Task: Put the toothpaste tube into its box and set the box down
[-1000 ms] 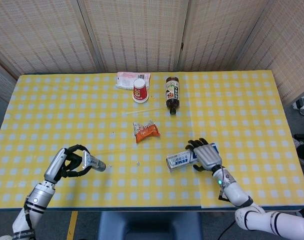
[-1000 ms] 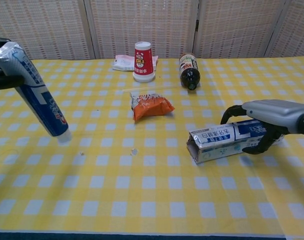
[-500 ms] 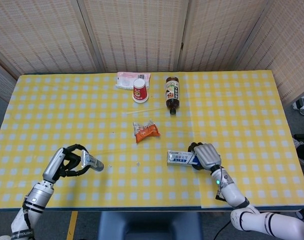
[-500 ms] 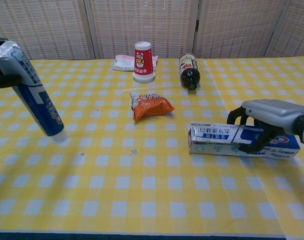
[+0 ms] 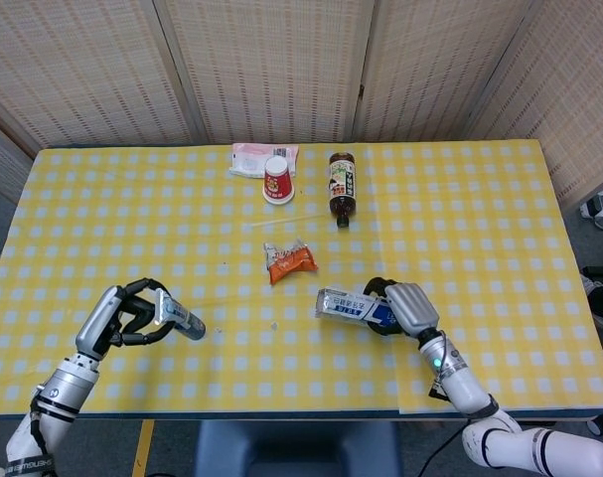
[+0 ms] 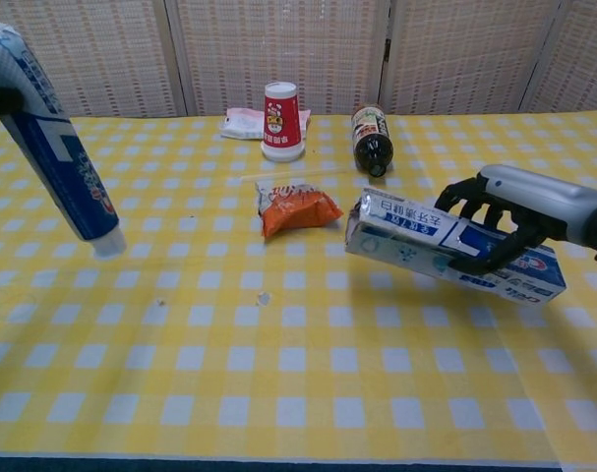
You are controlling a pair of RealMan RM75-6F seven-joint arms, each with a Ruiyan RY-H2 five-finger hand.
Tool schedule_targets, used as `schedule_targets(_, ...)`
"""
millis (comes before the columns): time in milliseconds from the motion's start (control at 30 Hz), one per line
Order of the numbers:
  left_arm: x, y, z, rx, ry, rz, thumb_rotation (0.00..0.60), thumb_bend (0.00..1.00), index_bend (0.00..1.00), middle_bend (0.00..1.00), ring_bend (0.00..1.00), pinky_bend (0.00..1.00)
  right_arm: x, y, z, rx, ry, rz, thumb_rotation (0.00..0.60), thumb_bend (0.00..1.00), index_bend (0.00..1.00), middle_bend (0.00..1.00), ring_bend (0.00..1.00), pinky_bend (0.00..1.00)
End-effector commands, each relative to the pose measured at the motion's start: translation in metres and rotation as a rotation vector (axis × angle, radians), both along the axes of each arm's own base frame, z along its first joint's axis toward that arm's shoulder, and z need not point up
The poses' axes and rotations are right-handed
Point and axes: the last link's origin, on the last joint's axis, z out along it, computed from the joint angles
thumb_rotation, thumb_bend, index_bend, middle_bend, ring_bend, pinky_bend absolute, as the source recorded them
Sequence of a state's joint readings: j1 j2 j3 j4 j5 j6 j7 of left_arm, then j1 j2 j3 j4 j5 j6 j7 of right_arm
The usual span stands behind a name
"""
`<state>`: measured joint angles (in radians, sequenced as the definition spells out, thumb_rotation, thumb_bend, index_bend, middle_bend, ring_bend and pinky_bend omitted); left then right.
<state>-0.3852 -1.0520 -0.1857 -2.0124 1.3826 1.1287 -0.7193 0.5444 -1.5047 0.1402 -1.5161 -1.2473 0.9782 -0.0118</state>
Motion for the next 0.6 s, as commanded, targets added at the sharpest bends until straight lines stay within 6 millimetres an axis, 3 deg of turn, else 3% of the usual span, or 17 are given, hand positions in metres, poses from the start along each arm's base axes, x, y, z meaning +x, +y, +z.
schedule_targets(33,0.009,0.003,0.011,0.009,-0.026,-0.011,0.6,0.58,0.94,1.0,1.0,1.0,0.011,0.002,0.002,-0.012,-0.187,0.007,0.6,0.33,0.46,0.32,0.36,0.48)
schedule_targets(300,0.032,0.009,0.034,0.022,-0.094,-0.024,0.6,0.58,0.94,1.0,1.0,1.0,0.03,-0.002,-0.002,0.019,-0.438,0.01,0.6,0.33,0.46,0.32,0.36,0.48)
schedule_targets(600,0.06,0.013,0.055,0.002,-0.195,-0.031,0.6,0.58,0.94,1.0,1.0,1.0,0.051,-0.002,-0.02,0.097,-0.565,0.019,0.6,0.33,0.46,0.32,0.37,0.48)
